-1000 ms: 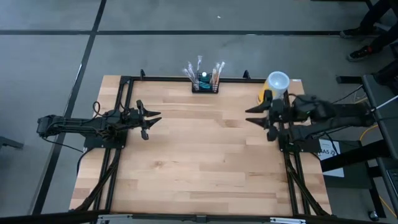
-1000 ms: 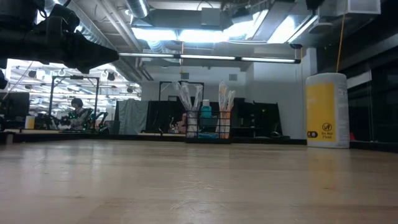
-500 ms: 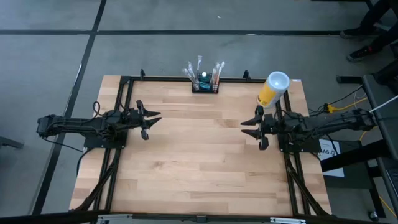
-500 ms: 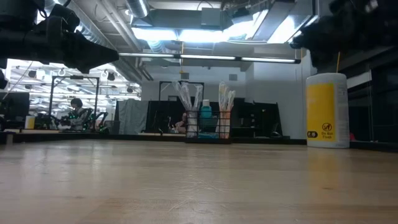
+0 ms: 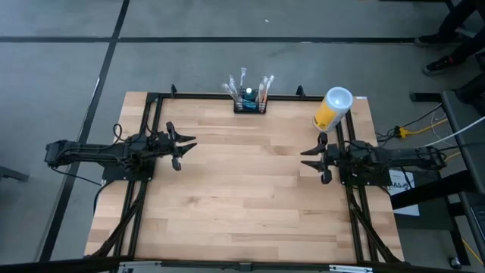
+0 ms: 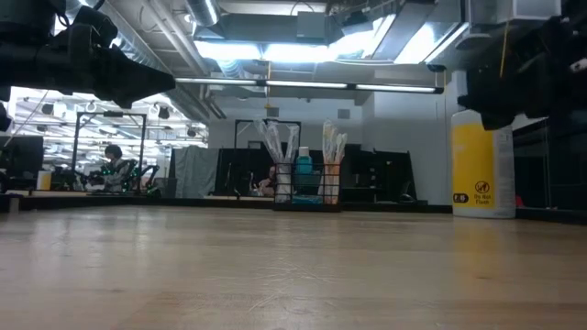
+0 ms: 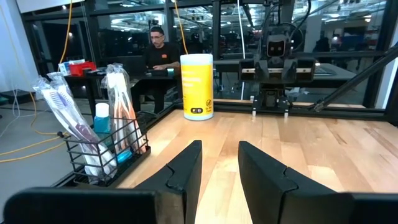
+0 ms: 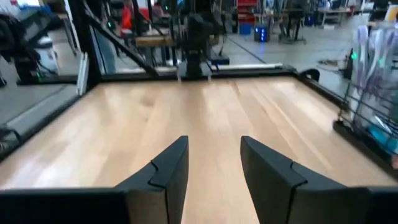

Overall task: Pick & Place toothbrushing station
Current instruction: Return to Home Position

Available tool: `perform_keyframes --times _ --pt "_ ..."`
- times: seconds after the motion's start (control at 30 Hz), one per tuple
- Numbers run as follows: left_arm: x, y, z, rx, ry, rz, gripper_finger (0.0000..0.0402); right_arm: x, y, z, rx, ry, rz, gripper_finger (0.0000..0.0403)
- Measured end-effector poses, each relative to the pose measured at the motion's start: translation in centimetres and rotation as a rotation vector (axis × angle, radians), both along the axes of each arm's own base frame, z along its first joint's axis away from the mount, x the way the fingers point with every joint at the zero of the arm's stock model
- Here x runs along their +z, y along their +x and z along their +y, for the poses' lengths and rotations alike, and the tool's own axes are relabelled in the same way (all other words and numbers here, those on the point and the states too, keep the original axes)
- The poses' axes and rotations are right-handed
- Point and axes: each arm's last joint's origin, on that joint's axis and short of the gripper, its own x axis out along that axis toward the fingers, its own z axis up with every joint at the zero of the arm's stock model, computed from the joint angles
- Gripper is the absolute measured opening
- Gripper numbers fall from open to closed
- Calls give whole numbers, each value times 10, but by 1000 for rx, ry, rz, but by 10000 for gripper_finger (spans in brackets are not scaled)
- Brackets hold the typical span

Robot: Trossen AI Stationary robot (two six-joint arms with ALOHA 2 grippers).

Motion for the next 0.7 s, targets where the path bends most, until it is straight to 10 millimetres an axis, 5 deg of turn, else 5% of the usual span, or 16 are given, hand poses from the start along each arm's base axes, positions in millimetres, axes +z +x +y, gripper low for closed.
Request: perform_keyframes --times 0.7 --pt "0 0 0 0 0 -1 100 10 -7 1 50 239 -109 148"
